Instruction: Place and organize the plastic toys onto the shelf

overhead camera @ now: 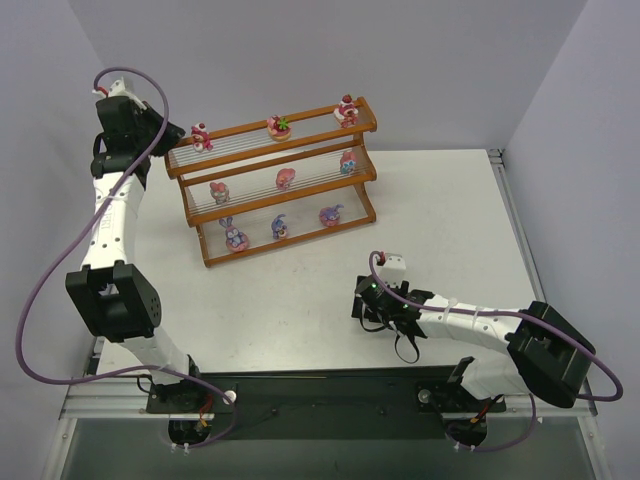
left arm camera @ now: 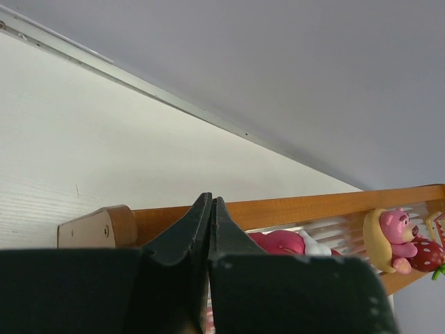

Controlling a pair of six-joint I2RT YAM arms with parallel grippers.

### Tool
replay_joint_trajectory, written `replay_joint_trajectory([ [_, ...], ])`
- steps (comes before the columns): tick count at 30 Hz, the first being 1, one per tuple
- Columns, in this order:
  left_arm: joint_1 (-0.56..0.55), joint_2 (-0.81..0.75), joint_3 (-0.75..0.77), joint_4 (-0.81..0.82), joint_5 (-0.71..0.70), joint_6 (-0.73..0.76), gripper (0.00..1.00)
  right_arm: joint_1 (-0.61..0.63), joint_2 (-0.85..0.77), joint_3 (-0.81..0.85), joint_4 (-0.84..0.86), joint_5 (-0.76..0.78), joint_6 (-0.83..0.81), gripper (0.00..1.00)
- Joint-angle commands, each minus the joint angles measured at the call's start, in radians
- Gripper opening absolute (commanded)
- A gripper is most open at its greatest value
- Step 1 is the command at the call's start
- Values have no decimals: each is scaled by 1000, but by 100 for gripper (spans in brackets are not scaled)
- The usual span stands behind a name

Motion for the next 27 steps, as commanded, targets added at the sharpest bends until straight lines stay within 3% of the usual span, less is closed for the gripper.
replay_joint_trajectory([
  [1, 4, -8, 47, 38, 35, 4, 0, 4, 2, 29, -24, 43, -2, 68],
  [15, -33, 15, 75, -2, 53, 56, 0, 3, 6, 23, -24, 47, 1, 67],
  [27, -55, -31, 24, -51, -51, 41, 0, 3, 9, 20, -21, 45, 4, 67],
])
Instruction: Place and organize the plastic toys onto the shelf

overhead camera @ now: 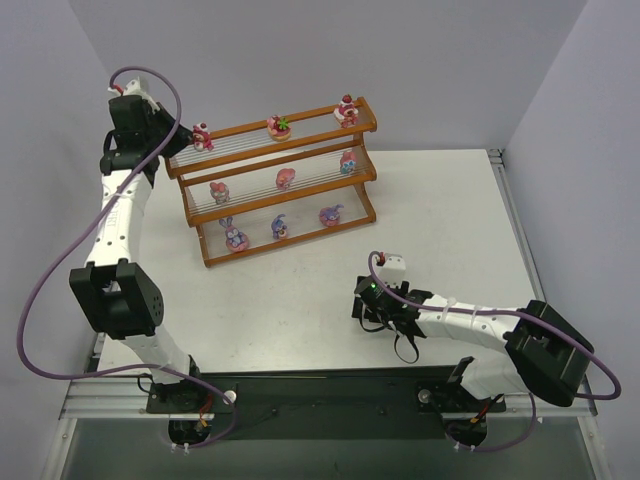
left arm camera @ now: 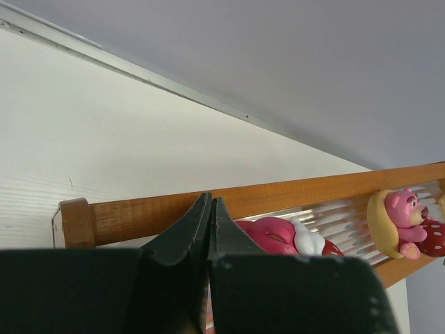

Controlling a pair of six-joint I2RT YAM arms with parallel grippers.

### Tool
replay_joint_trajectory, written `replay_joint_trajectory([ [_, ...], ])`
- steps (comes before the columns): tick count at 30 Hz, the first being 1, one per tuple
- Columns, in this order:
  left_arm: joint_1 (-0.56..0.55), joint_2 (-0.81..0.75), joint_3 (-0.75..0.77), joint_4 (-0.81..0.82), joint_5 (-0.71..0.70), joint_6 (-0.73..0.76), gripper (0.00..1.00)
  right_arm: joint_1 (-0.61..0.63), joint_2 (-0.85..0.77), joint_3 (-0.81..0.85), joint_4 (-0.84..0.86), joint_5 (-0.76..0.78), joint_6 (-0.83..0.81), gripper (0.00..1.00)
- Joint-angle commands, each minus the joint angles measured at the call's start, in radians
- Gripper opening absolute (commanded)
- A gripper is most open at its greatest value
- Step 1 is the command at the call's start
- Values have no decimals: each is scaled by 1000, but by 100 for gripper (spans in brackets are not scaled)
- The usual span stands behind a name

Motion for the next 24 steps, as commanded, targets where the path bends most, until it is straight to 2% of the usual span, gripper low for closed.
replay_joint_trajectory([
  [1, -11, -57, -7, -14, -61, -6, 0, 4, 2, 19, -20, 38, 5, 67],
  [24, -34, -128, -82, 3, -91, 2, 0, 4, -21, -2, -23, 46, 10, 67],
])
